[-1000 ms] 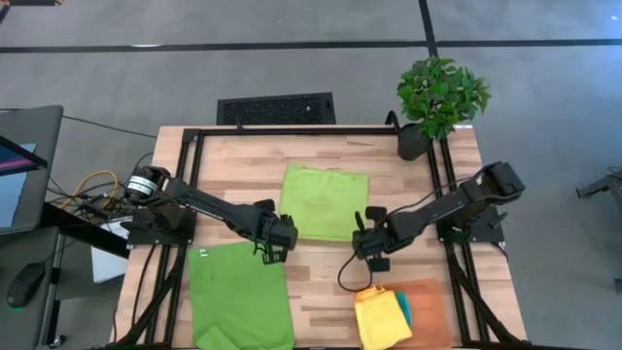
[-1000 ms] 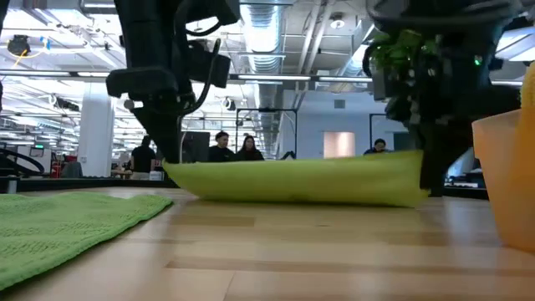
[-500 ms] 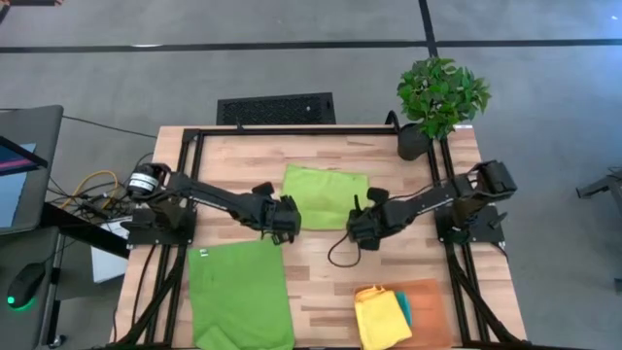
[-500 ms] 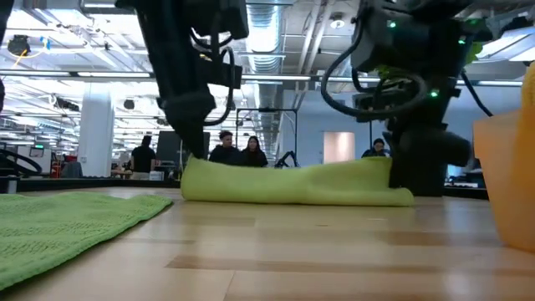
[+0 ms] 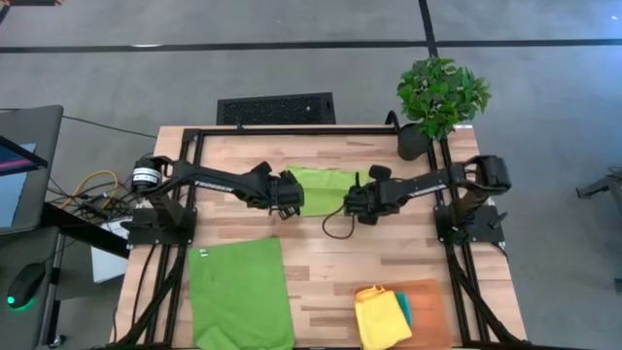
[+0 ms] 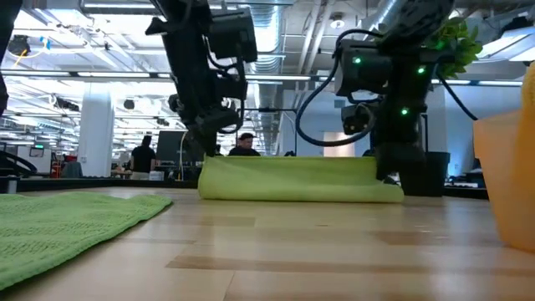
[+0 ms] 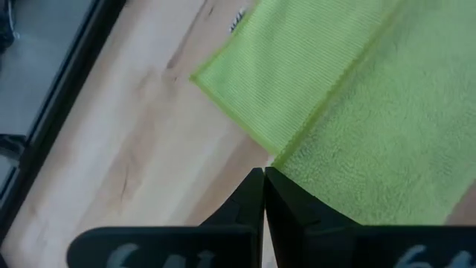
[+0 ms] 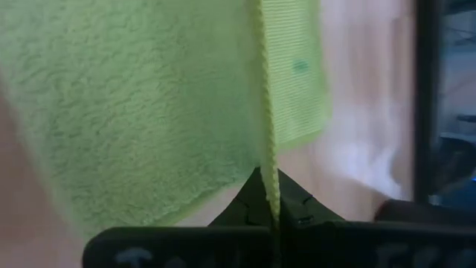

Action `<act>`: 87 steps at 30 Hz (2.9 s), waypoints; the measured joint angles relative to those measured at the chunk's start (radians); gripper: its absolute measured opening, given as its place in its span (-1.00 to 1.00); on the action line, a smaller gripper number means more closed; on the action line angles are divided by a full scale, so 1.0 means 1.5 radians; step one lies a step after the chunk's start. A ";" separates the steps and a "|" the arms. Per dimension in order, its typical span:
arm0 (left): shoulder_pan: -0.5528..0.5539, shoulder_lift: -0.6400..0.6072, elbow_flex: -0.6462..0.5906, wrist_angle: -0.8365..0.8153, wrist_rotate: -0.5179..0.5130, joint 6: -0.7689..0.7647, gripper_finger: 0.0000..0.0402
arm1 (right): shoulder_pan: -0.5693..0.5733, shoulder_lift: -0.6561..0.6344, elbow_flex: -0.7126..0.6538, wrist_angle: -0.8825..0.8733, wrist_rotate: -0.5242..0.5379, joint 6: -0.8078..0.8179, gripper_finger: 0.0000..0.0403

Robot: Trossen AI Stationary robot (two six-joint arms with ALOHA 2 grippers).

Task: Fold microfiber towels
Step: Fold the light green microfiber towel

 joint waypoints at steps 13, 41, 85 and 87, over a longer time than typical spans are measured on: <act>0.080 0.044 0.000 0.052 -0.002 0.058 -1.00 | -0.103 0.002 0.000 0.086 0.032 -0.110 -0.97; 0.106 0.059 0.000 0.167 -0.031 0.182 -0.55 | -0.143 0.007 0.004 0.085 0.011 -0.126 -0.12; -0.027 0.037 -0.110 0.255 0.087 0.301 -0.45 | 0.006 -0.243 0.094 -0.071 -0.149 -0.020 0.07; -0.017 0.037 -0.110 0.255 0.127 0.299 -0.45 | 0.006 -0.243 0.094 -0.071 -0.150 -0.020 0.07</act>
